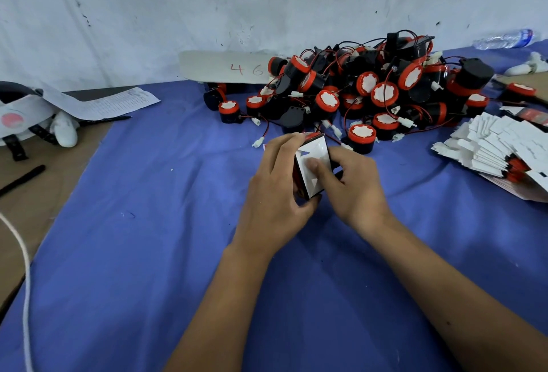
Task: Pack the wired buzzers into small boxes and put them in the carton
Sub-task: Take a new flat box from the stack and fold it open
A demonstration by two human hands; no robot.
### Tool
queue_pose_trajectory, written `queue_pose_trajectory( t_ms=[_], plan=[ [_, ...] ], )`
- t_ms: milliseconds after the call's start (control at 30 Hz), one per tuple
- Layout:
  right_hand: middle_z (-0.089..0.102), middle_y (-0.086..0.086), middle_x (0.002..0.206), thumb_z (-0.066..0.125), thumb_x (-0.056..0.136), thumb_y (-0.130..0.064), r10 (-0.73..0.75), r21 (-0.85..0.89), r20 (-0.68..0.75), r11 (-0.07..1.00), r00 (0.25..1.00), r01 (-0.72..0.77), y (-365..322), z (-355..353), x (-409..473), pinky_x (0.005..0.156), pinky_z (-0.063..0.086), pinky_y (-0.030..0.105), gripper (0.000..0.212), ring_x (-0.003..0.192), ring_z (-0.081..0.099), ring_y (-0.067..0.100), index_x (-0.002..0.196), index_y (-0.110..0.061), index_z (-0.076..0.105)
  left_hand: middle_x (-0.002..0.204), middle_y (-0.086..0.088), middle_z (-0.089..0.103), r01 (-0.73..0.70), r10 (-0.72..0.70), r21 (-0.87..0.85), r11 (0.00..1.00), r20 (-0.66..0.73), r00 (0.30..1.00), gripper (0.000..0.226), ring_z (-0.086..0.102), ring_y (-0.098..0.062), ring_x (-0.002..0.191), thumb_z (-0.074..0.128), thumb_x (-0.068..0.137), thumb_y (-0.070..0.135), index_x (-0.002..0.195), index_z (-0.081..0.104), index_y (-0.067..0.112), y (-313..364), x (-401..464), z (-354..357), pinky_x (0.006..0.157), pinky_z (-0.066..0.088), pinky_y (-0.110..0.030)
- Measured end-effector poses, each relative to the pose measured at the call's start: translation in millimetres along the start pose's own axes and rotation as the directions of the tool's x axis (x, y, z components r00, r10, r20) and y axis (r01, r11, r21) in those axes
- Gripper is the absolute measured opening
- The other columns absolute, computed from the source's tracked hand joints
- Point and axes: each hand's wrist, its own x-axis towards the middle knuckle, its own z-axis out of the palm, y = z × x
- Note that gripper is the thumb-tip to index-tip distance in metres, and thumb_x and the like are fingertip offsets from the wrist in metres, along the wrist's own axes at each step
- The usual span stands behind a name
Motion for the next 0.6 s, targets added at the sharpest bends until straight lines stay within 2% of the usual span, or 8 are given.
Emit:
queue_pose_trajectory(
  t_ms=[100,200,367,467,533,600],
  plan=[
    [0.072,-0.006,0.086,0.065,0.099,-0.031,0.004,-0.012,-0.041,1.000,0.999,-0.005,-1.4,2.6,-0.8,0.069,0.055,0.043,0.018,0.077,0.064,0.013,0.101,-0.015,0.073,0.142,0.002,0.051,0.008,-0.008,0.009,1.000,0.001,1.000,0.077,0.054,-0.012,0.128,0.082,0.075,0.011,0.146,0.053,0.015,2.1,0.3,1.4,0.092,0.048,-0.012],
    [0.071,-0.001,0.086,0.066,0.098,-0.031,-0.012,-0.070,-0.080,0.997,0.997,0.006,-2.5,5.1,-2.3,0.070,0.055,0.048,0.018,0.078,0.064,0.021,0.100,-0.013,0.070,0.143,0.002,0.050,0.014,-0.014,0.015,1.000,0.009,1.000,0.077,0.053,-0.012,0.130,0.083,0.075,0.012,0.146,0.052,0.015,2.9,-0.1,2.4,0.094,0.048,-0.013],
    [0.069,-0.004,0.085,0.066,0.098,-0.034,-0.027,-0.121,-0.118,0.993,0.993,0.012,-2.1,6.6,-4.1,0.070,0.056,0.046,0.017,0.078,0.063,0.017,0.100,-0.017,0.068,0.145,0.001,0.049,0.012,-0.013,0.026,1.000,0.027,1.000,0.078,0.052,-0.013,0.131,0.084,0.076,0.013,0.147,0.051,0.013,2.1,-0.2,4.6,0.098,0.049,-0.018],
    [0.071,-0.002,0.087,0.066,0.098,-0.035,-0.024,-0.114,-0.110,0.993,0.994,0.011,-1.3,5.3,-3.9,0.072,0.056,0.046,0.020,0.081,0.065,0.018,0.103,-0.016,0.070,0.143,0.004,0.048,0.009,-0.010,0.030,1.000,0.017,1.000,0.078,0.058,-0.014,0.120,0.084,0.076,0.015,0.147,0.051,0.017,0.6,-0.1,6.0,0.087,0.053,-0.017],
    [0.070,-0.006,0.085,0.064,0.099,-0.035,-0.031,-0.107,-0.094,0.994,0.995,0.020,-1.3,4.0,-3.0,0.070,0.054,0.041,0.022,0.080,0.063,0.015,0.101,-0.014,0.070,0.141,0.005,0.049,-0.001,0.001,0.026,1.000,-0.010,1.000,0.078,0.058,-0.013,0.119,0.085,0.075,0.016,0.146,0.051,0.018,-1.8,-0.3,5.8,0.087,0.050,-0.012],
    [0.064,-0.018,0.079,0.059,0.102,-0.033,-0.057,-0.062,-0.085,0.997,0.995,0.052,-2.6,2.3,-2.2,0.067,0.047,0.022,0.020,0.080,0.061,0.003,0.101,-0.017,0.071,0.141,0.004,0.050,-0.015,0.015,0.014,1.000,-0.043,0.999,0.079,0.054,-0.011,0.127,0.087,0.074,0.016,0.144,0.051,0.017,-5.6,-1.0,4.8,0.096,0.041,-0.006]
  ],
)
